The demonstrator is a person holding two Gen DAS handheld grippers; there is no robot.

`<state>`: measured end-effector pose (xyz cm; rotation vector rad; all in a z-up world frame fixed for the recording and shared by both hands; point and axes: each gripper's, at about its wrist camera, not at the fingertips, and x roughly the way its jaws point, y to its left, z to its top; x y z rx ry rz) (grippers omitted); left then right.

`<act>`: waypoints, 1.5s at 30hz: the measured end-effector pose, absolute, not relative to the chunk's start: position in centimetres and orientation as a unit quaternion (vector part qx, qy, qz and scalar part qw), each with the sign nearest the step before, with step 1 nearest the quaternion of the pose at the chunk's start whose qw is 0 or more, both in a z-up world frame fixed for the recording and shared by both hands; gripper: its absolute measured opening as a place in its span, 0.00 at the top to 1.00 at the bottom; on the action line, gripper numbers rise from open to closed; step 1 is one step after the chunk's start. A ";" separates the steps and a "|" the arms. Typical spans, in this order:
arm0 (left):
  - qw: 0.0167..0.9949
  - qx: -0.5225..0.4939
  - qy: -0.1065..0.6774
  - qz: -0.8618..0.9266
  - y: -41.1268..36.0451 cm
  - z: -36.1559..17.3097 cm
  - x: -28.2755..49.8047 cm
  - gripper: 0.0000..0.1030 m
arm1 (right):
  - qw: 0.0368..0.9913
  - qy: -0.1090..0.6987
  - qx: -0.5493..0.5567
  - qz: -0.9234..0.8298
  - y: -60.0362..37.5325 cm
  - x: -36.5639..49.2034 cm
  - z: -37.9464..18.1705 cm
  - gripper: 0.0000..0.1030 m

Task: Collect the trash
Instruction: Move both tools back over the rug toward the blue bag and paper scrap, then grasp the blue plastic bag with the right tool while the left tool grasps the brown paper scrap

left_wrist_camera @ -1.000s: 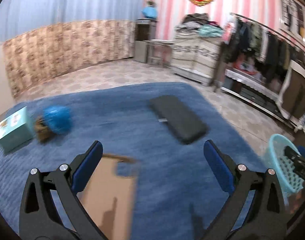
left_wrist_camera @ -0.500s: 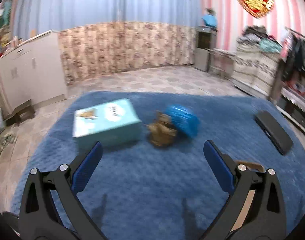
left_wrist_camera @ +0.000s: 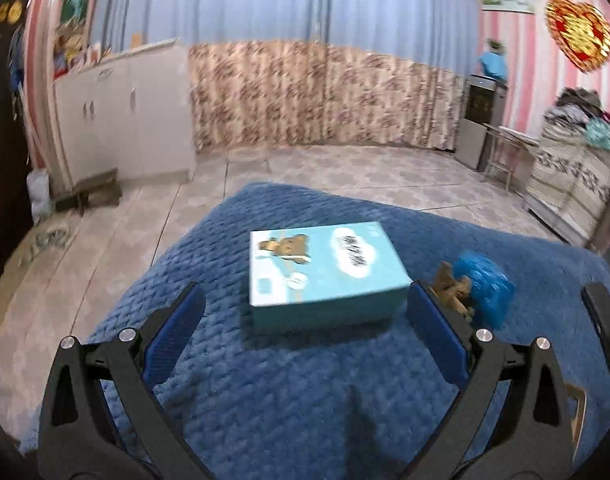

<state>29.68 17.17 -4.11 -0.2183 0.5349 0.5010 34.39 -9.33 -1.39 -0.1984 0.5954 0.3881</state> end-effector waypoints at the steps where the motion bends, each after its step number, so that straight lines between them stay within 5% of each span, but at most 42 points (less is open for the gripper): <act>1: 0.927 -0.112 0.260 0.247 17.6 -4.1 29.9 0.05 | 0.929 0.293 -0.106 0.198 -7.9 34.8 -1.5 0.06; 14: 0.917 -0.130 0.286 0.246 19.3 -5.9 30.4 0.05 | 0.892 0.335 -0.124 0.277 0.3 39.4 -3.4 0.12; 19: 0.917 -0.131 0.291 0.239 19.4 -6.1 30.5 0.05 | 0.866 0.375 -0.083 0.321 1.3 41.2 -4.9 0.60; 25: 0.920 -0.132 0.297 0.220 17.9 -5.9 30.6 0.05 | 0.879 0.350 -0.075 0.315 -0.3 40.1 -5.3 0.88; 36: 0.930 -0.133 0.326 0.109 12.6 -5.5 32.9 0.06 | 0.927 0.306 -0.030 0.214 -10.5 36.8 -3.2 0.91; 41: 0.925 -0.103 0.355 0.088 9.9 -6.9 34.6 0.35 | 0.934 0.308 -0.005 0.182 -14.8 35.4 -3.5 0.91; 45: 0.918 -0.074 0.375 0.108 8.8 -8.2 36.1 0.39 | 0.935 0.312 0.010 0.168 -17.0 35.2 -4.0 0.91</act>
